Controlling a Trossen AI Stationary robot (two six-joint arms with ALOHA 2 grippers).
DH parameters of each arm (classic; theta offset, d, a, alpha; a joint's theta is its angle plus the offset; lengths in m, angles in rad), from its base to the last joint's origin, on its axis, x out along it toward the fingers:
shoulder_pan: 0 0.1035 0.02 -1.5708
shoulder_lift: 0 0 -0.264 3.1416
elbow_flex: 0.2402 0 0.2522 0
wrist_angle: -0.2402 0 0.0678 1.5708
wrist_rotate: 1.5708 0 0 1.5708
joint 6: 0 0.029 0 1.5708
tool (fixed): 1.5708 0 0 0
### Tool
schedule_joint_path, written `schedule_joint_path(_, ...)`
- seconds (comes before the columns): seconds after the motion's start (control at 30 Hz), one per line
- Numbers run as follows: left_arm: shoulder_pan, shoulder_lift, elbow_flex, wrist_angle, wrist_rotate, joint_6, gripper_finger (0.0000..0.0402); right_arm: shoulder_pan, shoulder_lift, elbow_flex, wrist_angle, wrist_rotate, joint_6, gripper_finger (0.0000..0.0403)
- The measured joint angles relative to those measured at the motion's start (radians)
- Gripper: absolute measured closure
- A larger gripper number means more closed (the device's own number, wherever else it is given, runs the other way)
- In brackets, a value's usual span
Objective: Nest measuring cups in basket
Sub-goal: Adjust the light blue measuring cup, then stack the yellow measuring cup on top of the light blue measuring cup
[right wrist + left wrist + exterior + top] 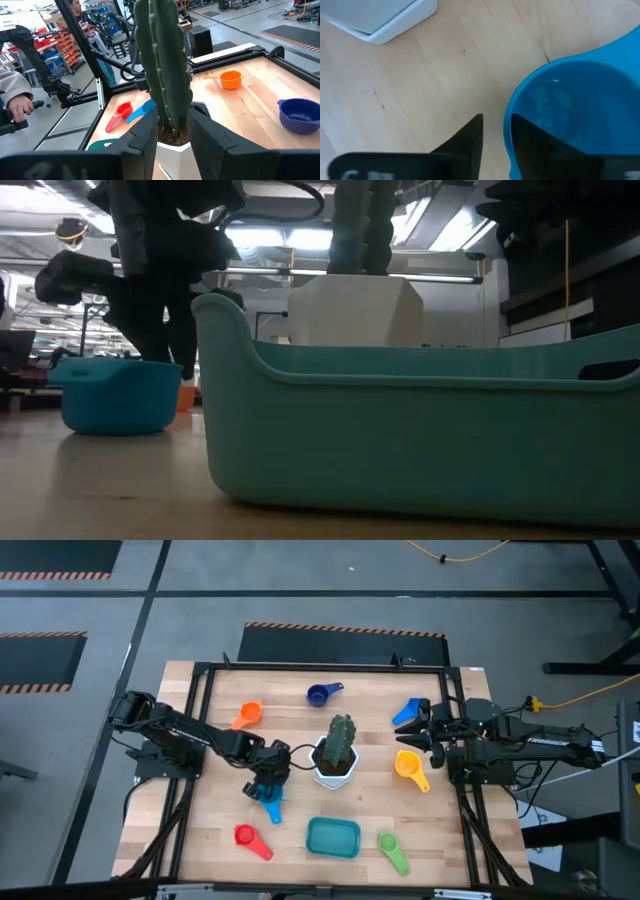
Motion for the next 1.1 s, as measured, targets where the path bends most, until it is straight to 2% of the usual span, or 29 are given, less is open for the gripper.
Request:
schedule_joint_path(0.17,-0.028,0.000,0.001,0.010,0.011,-0.003,0.0291,0.000,0.000,0.000,0.000,0.000,0.000,0.0291)
schedule_joint_path(0.3,-0.057,0.000,0.049,-0.028,-0.015,-0.037,0.0291,0.000,0.000,0.000,0.001,0.000,0.000,0.0291)
schedule_joint_path(0.6,-0.074,-0.003,0.264,-0.279,-0.041,-0.212,0.0290,0.000,0.000,0.000,0.023,0.000,0.002,0.0291)
schedule_joint_path(0.73,-0.074,-0.047,0.287,-0.329,-0.041,-0.314,0.0290,0.000,-0.002,0.004,0.014,0.000,-0.001,0.0291)
schedule_joint_path(0.87,-0.075,-0.102,0.286,-0.332,-0.057,-0.396,0.0290,-0.011,-0.003,0.108,-0.206,0.023,-0.003,0.0291)
schedule_joint_path(1.03,-0.074,-0.142,0.286,-0.332,-0.125,-0.424,0.0290,-0.016,0.047,0.315,-0.621,0.235,-0.001,0.0291)
schedule_joint_path(1.1,-0.074,-0.144,0.286,-0.323,-0.148,-0.424,0.0290,-0.016,0.074,0.378,-0.735,0.286,0.018,0.0291)
